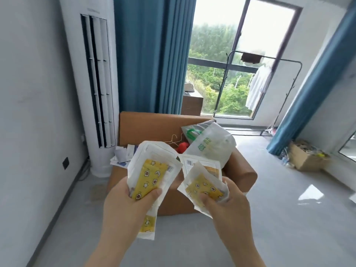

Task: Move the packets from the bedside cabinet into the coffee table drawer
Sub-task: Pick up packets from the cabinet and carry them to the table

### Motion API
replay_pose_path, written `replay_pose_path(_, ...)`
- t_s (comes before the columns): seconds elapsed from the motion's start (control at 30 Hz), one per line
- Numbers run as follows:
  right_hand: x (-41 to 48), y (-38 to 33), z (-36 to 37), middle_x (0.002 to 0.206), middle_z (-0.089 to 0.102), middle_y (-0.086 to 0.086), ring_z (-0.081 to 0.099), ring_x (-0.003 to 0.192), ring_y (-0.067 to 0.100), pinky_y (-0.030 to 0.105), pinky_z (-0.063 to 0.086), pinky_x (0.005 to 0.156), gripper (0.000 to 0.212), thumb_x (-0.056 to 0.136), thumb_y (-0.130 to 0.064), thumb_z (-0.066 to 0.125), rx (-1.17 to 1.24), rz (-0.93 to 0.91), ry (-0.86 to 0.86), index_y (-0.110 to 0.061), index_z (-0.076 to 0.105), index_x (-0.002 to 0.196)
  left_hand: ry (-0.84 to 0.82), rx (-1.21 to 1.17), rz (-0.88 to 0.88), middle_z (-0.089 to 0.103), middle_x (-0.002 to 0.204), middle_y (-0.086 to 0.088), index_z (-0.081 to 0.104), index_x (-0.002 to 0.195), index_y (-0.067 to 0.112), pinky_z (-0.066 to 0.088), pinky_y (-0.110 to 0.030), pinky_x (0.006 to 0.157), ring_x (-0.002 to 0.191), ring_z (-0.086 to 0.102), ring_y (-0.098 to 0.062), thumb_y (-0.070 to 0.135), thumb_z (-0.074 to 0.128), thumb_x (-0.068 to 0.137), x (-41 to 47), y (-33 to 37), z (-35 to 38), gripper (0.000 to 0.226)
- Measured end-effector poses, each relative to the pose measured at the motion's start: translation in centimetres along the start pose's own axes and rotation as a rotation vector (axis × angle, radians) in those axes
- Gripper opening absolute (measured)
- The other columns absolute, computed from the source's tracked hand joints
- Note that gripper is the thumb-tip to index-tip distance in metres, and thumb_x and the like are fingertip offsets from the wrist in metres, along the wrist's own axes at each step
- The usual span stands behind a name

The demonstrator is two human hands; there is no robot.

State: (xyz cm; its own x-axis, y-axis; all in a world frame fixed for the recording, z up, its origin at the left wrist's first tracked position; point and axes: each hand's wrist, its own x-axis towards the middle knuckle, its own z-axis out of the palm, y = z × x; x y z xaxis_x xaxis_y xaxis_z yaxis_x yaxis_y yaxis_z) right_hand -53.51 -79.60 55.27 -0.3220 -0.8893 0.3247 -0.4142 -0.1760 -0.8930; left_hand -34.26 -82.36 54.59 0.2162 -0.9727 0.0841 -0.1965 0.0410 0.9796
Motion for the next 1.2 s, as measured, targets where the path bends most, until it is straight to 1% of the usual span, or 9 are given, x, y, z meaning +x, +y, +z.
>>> replay_pose_path(0.3,11.1,8.1,-5.4,0.073,0.069,-0.01,0.064,0.068,0.008,0.016,0.049,0.058,0.026,0.07,-0.008,0.077,-0.065,0.163,0.257,-0.027,0.064,0.08,-0.276,0.0,0.017,0.069,0.076,0.011,0.063,0.083,0.03,0.043,-0.019,0.053,0.071,0.064,-0.005,0.024,0.083,0.068,10.2,0.3,15.7,0.026)
replay_pose_path(0.4,14.8,10.3,-8.1,0.071,0.07,-0.006,0.065,0.067,0.012,0.018,0.051,0.056,0.025,0.07,-0.005,0.076,-0.035,0.185,0.295,-0.027,0.064,0.078,-0.32,0.001,0.039,0.07,0.079,0.012,0.063,0.087,0.029,0.045,-0.021,0.055,0.074,0.065,-0.005,0.025,0.084,0.068,12.7,1.2,21.3,0.028)
replay_pose_path(0.5,18.9,12.5,-11.6,0.07,0.069,-0.004,0.064,0.064,0.013,0.015,0.049,0.053,0.018,0.066,-0.014,0.076,-0.014,0.198,0.344,-0.024,0.064,0.077,-0.362,0.028,0.056,0.07,0.074,0.012,0.064,0.084,0.031,0.047,-0.026,0.057,0.072,0.065,-0.006,0.028,0.085,0.066,15.1,2.5,27.5,0.028)
replay_pose_path(0.67,25.8,16.0,-16.8,0.072,0.069,-0.009,0.062,0.065,0.008,0.014,0.047,0.052,0.026,0.071,0.0,0.073,-0.053,0.222,0.406,-0.023,0.063,0.077,-0.437,0.026,0.061,0.071,0.073,0.009,0.067,0.084,0.026,0.046,-0.025,0.056,0.069,0.066,-0.006,0.027,0.086,0.064,18.7,4.3,36.5,0.027)
replay_pose_path(0.83,31.9,19.8,-19.7,0.073,0.07,-0.007,0.065,0.066,0.01,0.028,0.055,0.059,0.02,0.065,-0.015,0.077,-0.045,0.268,0.492,-0.023,0.063,0.077,-0.52,-0.004,0.089,0.071,0.072,0.018,0.067,0.079,0.026,0.052,-0.031,0.059,0.06,0.065,0.0,0.021,0.086,0.065,23.2,4.8,44.5,0.024)
replay_pose_path(0.93,36.0,22.7,-20.9,0.075,0.07,-0.007,0.066,0.07,0.01,0.033,0.059,0.065,0.023,0.07,-0.005,0.077,-0.059,0.298,0.548,-0.022,0.064,0.079,-0.569,-0.023,0.104,0.07,0.068,0.019,0.067,0.077,0.026,0.051,-0.029,0.057,0.058,0.065,0.0,0.02,0.086,0.065,26.7,4.8,49.6,0.022)
replay_pose_path(1.0,38.7,24.5,-21.6,0.075,0.071,-0.007,0.067,0.07,0.009,0.032,0.059,0.065,0.023,0.072,-0.004,0.076,-0.089,0.316,0.583,-0.022,0.064,0.08,-0.607,-0.022,0.122,0.07,0.067,0.02,0.067,0.076,0.027,0.048,-0.025,0.055,0.058,0.064,0.002,0.021,0.085,0.066,29.0,5.1,53.0,0.022)
replay_pose_path(1.1,42.8,26.7,-22.8,0.073,0.07,-0.007,0.065,0.067,0.009,0.031,0.057,0.062,0.022,0.072,-0.005,0.076,-0.153,0.351,0.639,-0.022,0.063,0.076,-0.683,-0.013,0.143,0.071,0.069,0.017,0.068,0.076,0.027,0.05,-0.028,0.058,0.058,0.064,0.0,0.021,0.085,0.066,32.8,5.9,58.0,0.021)
replay_pose_path(1.2,46.1,28.3,-24.6,0.074,0.07,-0.01,0.066,0.068,0.007,0.026,0.057,0.061,0.023,0.074,-0.006,0.077,-0.172,0.389,0.704,-0.023,0.063,0.078,-0.787,0.012,0.16,0.07,0.067,0.013,0.067,0.076,0.024,0.046,-0.026,0.053,0.058,0.064,-0.003,0.022,0.085,0.066,35.6,7.2,63.2,0.02)
